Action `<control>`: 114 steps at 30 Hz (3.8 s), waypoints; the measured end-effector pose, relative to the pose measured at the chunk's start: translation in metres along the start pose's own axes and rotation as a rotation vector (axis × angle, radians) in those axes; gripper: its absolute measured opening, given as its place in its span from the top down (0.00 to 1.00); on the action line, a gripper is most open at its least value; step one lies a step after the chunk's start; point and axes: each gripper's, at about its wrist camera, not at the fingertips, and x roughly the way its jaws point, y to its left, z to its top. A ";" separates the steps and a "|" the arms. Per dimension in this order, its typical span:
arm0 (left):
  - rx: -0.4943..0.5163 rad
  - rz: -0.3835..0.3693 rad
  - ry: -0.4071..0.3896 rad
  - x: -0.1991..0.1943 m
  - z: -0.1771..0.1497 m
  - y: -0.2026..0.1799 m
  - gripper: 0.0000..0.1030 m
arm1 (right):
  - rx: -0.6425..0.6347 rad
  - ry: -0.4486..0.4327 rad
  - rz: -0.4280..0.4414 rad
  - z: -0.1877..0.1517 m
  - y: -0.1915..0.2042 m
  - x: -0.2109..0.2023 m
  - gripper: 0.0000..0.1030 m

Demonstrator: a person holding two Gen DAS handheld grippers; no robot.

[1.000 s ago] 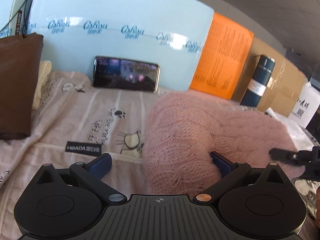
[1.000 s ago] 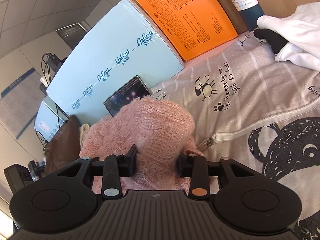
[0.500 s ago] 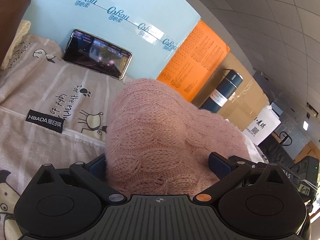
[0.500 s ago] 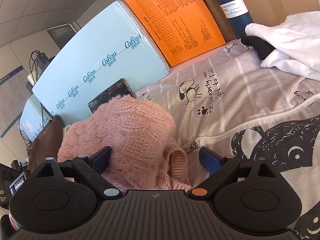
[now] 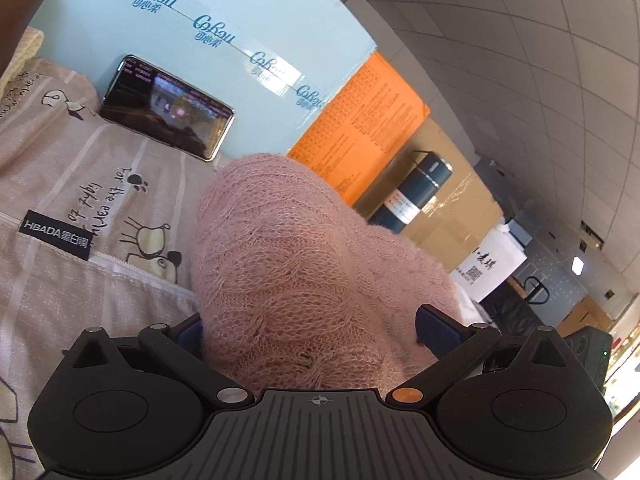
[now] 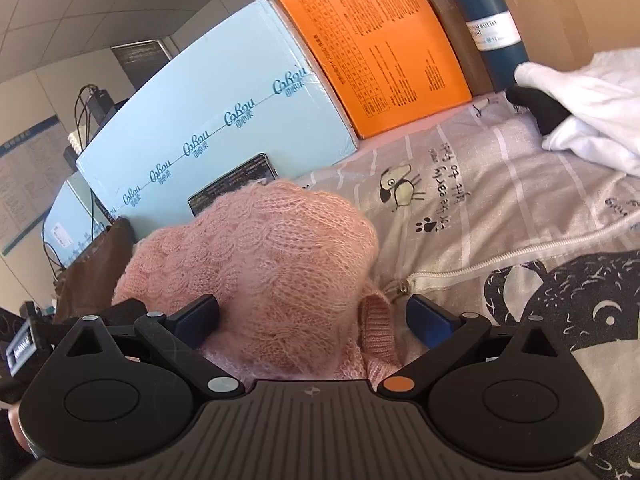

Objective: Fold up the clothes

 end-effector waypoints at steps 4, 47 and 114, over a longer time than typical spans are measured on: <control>0.037 0.042 0.013 0.001 -0.001 -0.004 0.40 | -0.108 0.055 0.093 -0.008 0.019 0.007 0.03; -0.155 0.522 -0.630 -0.246 0.121 0.182 0.51 | -0.106 0.068 0.521 0.023 0.320 0.261 0.58; 0.256 1.476 -0.731 -0.161 0.004 0.012 0.00 | -0.509 -0.338 0.418 -0.049 0.256 0.146 0.00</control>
